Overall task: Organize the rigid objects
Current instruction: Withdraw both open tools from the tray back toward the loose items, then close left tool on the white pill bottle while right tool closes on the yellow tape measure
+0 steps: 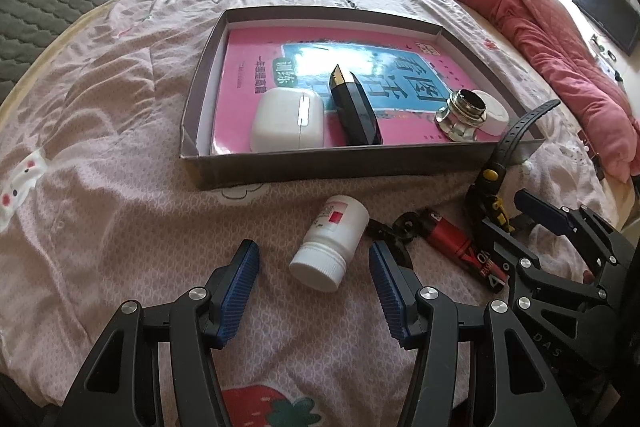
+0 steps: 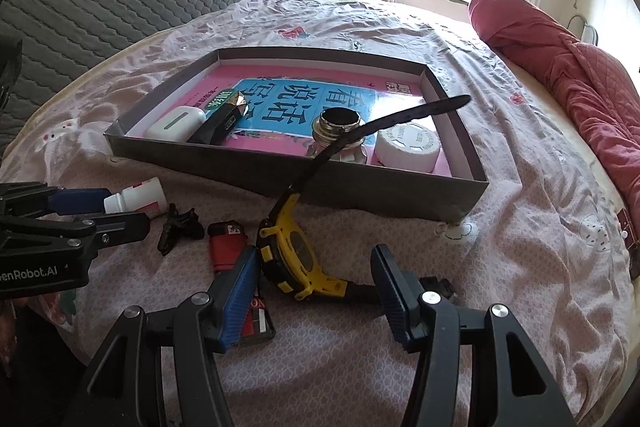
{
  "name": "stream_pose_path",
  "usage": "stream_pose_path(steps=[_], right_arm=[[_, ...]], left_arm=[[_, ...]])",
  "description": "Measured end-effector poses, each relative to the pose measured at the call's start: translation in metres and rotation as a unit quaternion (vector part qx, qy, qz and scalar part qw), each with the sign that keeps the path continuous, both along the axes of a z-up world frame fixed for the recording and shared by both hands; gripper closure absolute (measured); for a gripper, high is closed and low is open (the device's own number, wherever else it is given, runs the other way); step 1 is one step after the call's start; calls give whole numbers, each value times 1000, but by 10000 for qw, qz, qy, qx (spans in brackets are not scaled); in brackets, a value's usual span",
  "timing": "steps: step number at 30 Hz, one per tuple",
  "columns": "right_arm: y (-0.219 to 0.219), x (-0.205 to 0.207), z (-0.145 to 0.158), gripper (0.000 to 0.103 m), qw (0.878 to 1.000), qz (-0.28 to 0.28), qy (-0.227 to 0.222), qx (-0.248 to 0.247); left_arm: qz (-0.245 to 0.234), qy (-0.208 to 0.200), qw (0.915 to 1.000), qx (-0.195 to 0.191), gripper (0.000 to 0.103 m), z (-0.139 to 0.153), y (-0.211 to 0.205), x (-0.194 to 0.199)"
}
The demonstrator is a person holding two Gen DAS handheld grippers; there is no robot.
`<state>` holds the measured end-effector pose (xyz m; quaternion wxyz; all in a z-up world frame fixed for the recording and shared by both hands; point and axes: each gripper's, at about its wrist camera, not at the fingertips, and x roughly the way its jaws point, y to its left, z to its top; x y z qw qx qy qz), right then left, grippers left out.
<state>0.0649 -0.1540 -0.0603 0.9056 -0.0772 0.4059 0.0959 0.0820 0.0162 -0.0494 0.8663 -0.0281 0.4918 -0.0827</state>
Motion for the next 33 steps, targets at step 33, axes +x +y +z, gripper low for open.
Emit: stream_pose_path(steps=[33], right_arm=[[8, 10, -12, 75, 9995, 298, 54, -41]], left_arm=[[-37, -145, 9998, 136, 63, -9, -2, 8]])
